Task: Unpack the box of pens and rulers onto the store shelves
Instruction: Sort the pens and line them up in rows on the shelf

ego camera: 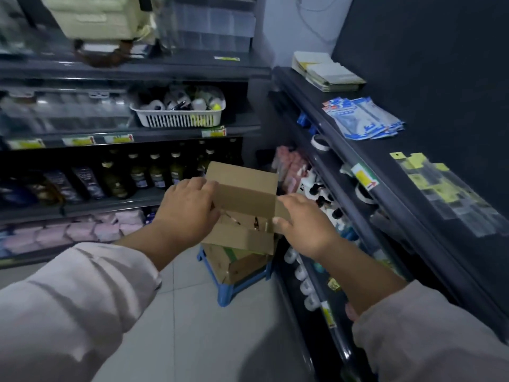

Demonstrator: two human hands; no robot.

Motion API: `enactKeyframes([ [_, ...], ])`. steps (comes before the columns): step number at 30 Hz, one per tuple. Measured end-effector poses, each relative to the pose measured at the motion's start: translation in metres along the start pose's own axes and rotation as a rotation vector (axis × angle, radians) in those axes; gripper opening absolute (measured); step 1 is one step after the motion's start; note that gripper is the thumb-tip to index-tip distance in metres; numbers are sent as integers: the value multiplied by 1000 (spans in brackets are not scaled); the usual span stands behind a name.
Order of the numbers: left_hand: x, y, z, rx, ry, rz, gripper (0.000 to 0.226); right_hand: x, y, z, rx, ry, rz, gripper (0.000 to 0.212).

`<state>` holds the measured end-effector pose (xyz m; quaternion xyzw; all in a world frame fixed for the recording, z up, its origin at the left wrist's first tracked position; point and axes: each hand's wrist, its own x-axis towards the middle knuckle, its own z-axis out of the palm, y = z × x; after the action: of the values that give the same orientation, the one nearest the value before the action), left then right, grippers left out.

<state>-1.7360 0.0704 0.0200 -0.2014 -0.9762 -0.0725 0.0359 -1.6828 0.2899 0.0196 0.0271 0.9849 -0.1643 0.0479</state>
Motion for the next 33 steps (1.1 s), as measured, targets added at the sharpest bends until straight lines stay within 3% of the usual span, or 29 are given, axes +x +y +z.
enactKeyframes([
  [17, 173, -83, 116, -68, -236, -217, 55, 252, 38, 99, 37, -259, 109, 52],
  [23, 215, -123, 184, -71, -344, -283, 55, 316, 38, 173, 62, -365, 107, 50],
  [33, 255, -183, 300, -115, -381, -287, 66, 396, 40, 314, 56, -462, 120, 46],
])
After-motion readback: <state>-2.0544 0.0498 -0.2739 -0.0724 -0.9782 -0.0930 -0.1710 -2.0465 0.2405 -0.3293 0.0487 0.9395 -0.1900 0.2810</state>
